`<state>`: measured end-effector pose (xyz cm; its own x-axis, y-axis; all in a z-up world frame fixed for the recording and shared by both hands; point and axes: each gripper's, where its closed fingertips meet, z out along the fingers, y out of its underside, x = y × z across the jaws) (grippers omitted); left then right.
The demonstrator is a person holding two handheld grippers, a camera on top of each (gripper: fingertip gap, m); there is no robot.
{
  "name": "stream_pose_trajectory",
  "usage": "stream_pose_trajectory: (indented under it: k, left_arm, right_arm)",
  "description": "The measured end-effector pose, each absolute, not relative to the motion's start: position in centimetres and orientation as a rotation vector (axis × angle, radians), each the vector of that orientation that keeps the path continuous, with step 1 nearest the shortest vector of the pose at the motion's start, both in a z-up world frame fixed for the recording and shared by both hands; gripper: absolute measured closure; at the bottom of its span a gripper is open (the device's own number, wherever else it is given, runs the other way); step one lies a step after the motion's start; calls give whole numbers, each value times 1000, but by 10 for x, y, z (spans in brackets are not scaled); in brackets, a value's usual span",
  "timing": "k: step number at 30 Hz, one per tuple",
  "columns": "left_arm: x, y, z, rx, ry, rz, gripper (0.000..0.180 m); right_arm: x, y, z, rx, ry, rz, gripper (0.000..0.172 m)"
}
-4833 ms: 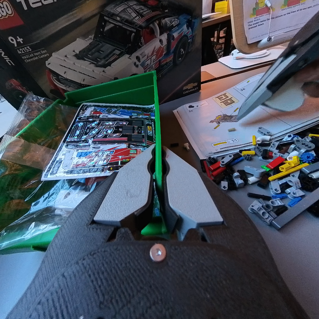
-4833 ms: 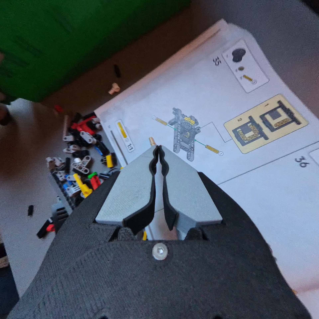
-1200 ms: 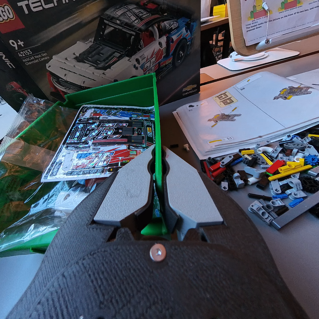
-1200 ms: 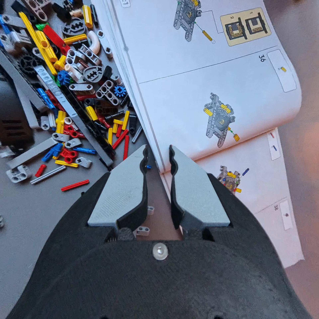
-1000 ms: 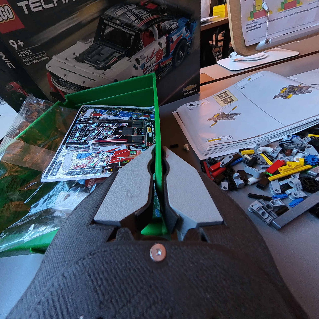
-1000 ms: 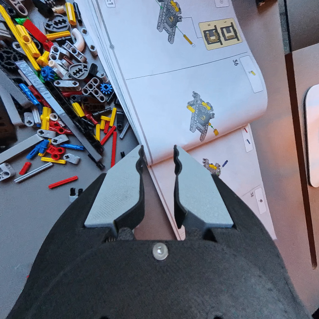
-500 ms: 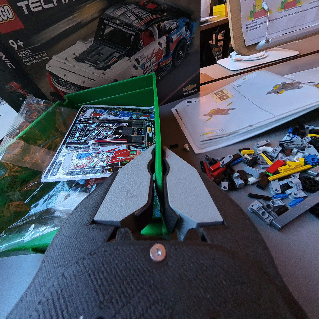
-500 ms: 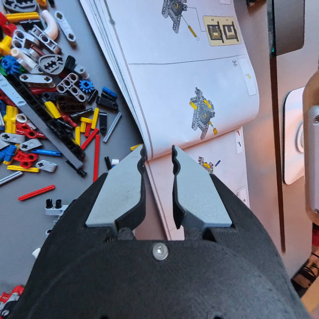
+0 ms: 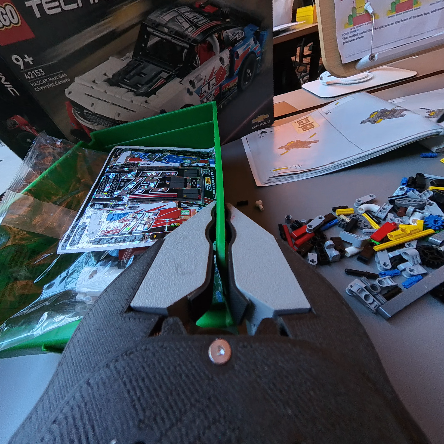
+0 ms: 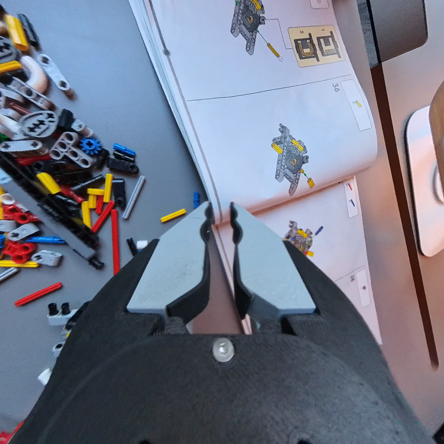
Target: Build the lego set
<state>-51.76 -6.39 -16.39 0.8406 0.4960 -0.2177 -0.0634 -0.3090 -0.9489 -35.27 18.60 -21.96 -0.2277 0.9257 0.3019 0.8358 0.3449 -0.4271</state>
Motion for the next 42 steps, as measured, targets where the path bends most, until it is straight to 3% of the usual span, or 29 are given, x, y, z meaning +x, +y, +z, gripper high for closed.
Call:
stream_pose_trajectory:
  k: [1,16,20,23,28,42]
  left_arm:
    - [-518,-64,-164,-1809,-329,575,180]
    - [-518,-64,-164,-1809,-329,576,179]
    - [-518,-64,-164,-1810,-329,576,179]
    - [-518,-64,-164,-1810,-329,575,180]
    - [-518,-64,-164,-1810,-329,576,179]
    - [-518,-65,-164,-1811,-330,577,179]
  right_arm:
    - [-350,182,-217,-1540,-2119,270,172]
    - [-334,130,-247,-1701,-2237,580,172]
    - [-343,143,-235,-1594,-2176,465,172]
    - [-350,163,-227,-1564,-2102,369,158]
    - [-345,175,-236,-1515,-2146,260,172]
    - [-343,175,-248,-1573,-2069,304,167]
